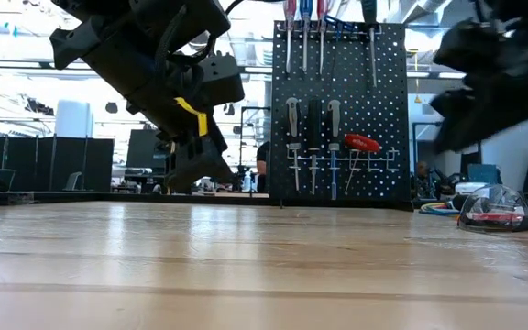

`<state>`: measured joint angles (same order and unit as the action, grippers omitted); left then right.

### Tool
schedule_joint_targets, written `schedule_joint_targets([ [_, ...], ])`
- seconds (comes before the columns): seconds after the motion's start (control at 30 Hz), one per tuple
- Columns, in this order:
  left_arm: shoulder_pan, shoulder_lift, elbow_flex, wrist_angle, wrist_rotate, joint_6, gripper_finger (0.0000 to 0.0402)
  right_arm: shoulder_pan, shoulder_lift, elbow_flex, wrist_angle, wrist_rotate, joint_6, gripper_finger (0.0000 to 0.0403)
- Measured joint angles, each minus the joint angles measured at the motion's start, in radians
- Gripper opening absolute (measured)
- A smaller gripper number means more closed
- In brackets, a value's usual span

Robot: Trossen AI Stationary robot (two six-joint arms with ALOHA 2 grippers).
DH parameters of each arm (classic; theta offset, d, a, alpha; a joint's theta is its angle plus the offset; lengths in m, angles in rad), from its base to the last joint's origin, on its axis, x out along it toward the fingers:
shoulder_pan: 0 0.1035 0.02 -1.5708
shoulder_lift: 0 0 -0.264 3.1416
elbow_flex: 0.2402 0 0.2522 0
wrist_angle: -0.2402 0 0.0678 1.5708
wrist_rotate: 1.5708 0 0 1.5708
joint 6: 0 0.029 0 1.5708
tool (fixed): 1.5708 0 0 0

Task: Hang tools onto peg board
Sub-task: Hang the red Allen wrench on the pegboard

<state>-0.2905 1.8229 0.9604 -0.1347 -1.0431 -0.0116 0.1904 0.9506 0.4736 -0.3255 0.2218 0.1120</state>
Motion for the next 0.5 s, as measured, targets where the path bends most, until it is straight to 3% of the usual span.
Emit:
schedule_joint_targets([
  [0.2, 0.005, 0.000, 0.000, 0.054, 0.065, 0.025, 0.0264, 0.171, 0.115, 0.035, -0.090, 0.008, 0.183, 0.0216],
  [0.5, 0.014, 0.000, 0.000, 0.081, 0.119, 0.042, 0.0264, 0.140, 0.307, 0.122, -0.264, 0.012, 0.238, 0.0235],
])
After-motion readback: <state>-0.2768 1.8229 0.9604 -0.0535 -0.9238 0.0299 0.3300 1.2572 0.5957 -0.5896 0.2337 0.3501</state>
